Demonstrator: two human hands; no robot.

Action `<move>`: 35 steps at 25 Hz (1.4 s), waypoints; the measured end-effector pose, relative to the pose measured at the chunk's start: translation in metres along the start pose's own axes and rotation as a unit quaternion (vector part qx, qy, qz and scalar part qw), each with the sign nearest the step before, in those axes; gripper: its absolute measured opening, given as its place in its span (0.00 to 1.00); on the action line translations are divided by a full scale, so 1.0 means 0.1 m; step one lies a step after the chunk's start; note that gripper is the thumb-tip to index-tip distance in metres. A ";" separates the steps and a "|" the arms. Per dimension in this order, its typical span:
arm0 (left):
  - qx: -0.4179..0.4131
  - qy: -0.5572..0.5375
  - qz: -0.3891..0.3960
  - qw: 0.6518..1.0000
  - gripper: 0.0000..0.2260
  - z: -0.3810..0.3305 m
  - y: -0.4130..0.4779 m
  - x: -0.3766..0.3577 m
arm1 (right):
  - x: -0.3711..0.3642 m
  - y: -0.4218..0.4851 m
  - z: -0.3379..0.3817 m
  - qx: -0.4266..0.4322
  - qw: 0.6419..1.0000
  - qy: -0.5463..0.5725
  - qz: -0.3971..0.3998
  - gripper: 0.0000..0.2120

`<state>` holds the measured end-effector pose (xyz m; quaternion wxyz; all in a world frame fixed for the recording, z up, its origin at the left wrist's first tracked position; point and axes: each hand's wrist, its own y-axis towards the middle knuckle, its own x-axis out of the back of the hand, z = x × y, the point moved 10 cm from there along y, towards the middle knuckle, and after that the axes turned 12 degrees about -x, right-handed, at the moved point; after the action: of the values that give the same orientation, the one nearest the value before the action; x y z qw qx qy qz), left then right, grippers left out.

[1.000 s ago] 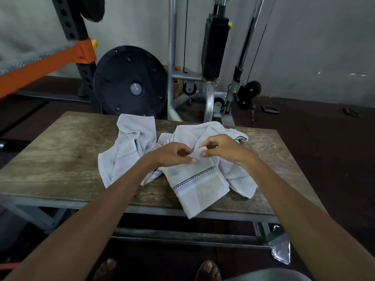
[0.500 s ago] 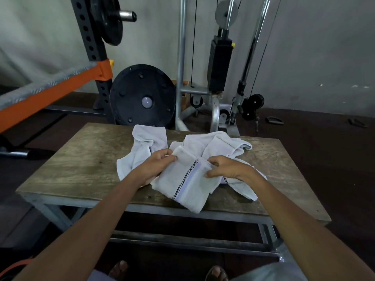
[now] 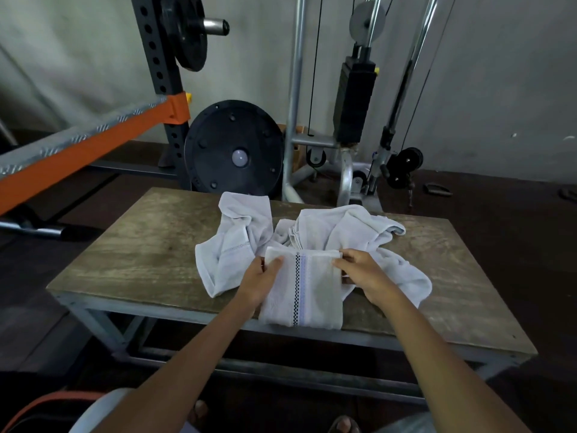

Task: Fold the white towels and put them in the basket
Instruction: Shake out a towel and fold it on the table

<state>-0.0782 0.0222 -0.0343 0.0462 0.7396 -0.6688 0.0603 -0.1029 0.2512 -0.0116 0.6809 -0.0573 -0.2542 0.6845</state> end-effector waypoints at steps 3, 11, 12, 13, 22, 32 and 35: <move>-0.028 0.028 -0.014 0.999 0.15 0.07 0.16 -0.03 | 0.04 0.15 0.02 0.000 0.999 -0.028 -0.030 0.06; -0.125 0.171 -0.057 0.976 0.12 -0.20 0.24 0.04 | 0.06 -0.01 0.38 0.188 0.867 -0.358 -0.292 0.17; -0.133 0.182 -0.075 0.971 0.12 -0.20 0.15 0.13 | -0.10 -0.11 0.44 0.239 0.841 -0.386 -0.295 0.17; -0.134 0.192 -0.093 0.968 0.12 -0.18 0.04 0.22 | -0.31 -0.20 0.47 0.289 0.823 -0.405 -0.273 0.17; 0.097 -0.046 0.142 0.984 0.10 0.46 -0.57 -0.14 | -1.11 0.02 0.02 0.255 0.790 -0.554 -0.063 0.32; 0.055 0.095 0.181 0.977 0.14 0.54 -0.56 -0.05 | -1.13 0.16 -0.10 0.208 0.812 -0.543 -0.048 0.26; 0.039 0.031 0.156 0.986 0.11 0.54 -0.57 -0.06 | -1.14 0.15 -0.09 0.212 0.808 -0.548 -0.047 0.26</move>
<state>-0.0211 0.0260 -0.0879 0.0279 0.6249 -0.7716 0.1156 -0.1048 0.1449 -0.0567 0.4549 0.4850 -0.4359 0.6064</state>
